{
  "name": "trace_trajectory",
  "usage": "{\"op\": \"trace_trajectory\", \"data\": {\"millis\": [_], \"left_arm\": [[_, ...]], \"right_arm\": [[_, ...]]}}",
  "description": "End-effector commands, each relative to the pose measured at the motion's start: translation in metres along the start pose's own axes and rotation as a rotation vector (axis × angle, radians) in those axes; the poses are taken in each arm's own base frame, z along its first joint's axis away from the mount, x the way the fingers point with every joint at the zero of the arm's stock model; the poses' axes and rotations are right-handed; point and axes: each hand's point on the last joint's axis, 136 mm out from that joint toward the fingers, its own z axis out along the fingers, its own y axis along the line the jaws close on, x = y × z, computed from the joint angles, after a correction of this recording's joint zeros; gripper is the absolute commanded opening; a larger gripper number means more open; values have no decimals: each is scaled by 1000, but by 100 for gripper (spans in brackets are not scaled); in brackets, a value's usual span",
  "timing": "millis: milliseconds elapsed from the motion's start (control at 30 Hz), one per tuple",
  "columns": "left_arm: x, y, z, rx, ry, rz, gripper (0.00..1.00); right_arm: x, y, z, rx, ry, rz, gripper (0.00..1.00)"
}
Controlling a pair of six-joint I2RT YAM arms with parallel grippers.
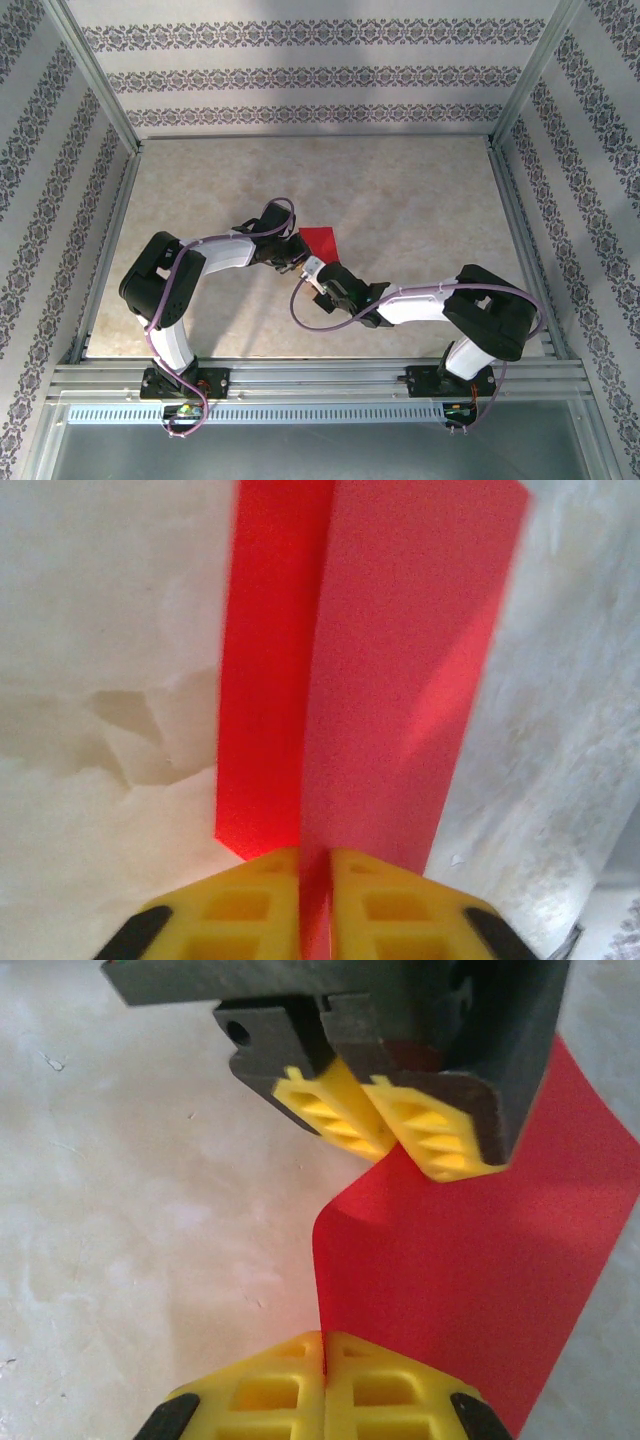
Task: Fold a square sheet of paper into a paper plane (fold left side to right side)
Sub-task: Third fold the triangle at the center of the table.
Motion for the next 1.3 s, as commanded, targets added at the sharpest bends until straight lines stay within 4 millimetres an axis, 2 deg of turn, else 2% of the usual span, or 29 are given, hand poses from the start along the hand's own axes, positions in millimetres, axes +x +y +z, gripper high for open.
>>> {"op": "trace_trajectory", "data": {"millis": [0, 100, 200, 300, 367, 500, 767, 1033, 1267], "left_arm": [[-8, -5, -18, -9, -23, 38, 30], [-15, -1, -33, -33, -48, 57, 42], [-25, 5, -52, -44, -80, 63, 46], [-33, 4, -66, -34, -96, 92, 45], [-34, -5, -66, -9, -80, 129, 38], [-34, -21, -53, 48, -15, 168, 23], [-29, -37, -19, 55, 82, 257, 15], [-25, -36, 14, 7, 148, 305, 11], [-19, -23, 34, -67, 185, 344, 8]], "right_arm": [[6, 4, -4, -66, 23, 69, 0], [8, 4, -5, -102, 27, 124, 0], [7, 4, -6, -151, 28, 184, 0], [6, 6, -7, -196, 29, 232, 0], [7, 7, -8, -229, 32, 263, 0], [6, 7, -10, -292, 31, 321, 0], [1, 7, -17, -398, 26, 415, 0], [2, 11, -15, -475, 38, 475, 0], [4, 12, -14, -511, 52, 504, 0]]}}
